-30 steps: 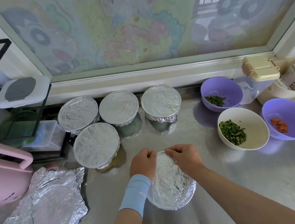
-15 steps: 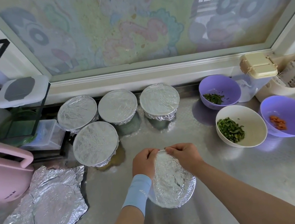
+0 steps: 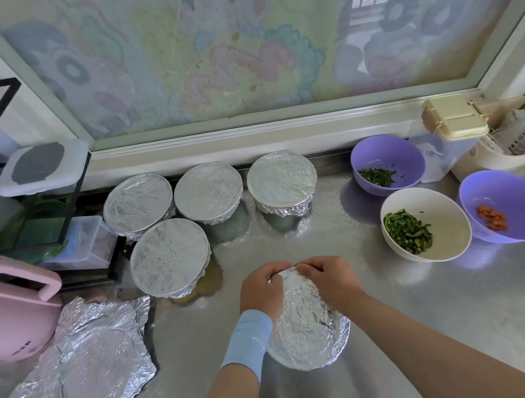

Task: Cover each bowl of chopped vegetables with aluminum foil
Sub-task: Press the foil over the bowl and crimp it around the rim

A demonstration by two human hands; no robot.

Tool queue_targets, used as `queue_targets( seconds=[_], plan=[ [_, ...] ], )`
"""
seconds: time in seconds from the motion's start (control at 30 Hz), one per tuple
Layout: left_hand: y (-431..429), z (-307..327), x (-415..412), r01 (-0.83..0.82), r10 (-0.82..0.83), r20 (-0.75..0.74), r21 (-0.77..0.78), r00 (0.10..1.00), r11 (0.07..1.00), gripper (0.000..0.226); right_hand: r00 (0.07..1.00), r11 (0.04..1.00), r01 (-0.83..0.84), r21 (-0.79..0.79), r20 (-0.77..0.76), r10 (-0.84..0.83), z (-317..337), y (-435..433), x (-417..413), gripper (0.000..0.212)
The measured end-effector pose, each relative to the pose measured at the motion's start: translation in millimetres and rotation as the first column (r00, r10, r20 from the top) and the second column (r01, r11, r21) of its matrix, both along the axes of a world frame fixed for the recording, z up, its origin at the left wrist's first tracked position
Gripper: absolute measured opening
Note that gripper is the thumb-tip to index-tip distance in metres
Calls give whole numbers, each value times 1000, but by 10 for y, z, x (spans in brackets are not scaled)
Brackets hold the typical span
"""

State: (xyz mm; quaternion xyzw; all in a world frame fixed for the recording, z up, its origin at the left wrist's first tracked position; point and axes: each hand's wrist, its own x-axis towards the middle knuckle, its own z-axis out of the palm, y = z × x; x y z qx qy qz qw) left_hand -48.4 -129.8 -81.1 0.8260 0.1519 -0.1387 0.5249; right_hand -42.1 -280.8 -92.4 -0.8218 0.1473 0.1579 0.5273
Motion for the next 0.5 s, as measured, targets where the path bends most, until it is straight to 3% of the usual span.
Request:
queue_targets(
  seconds=[0.17,0.5],
  plan=[
    [-2,-43,-13,-31,31,20,2,999,1000,24,999,999,-37,-11,-4,37,-34,-19,17,9],
    [-38,-73,-131,-155,155,0,-2,988,988,24,999,999,-36,39,-27,37,-39,-113,-29,13]
  ],
)
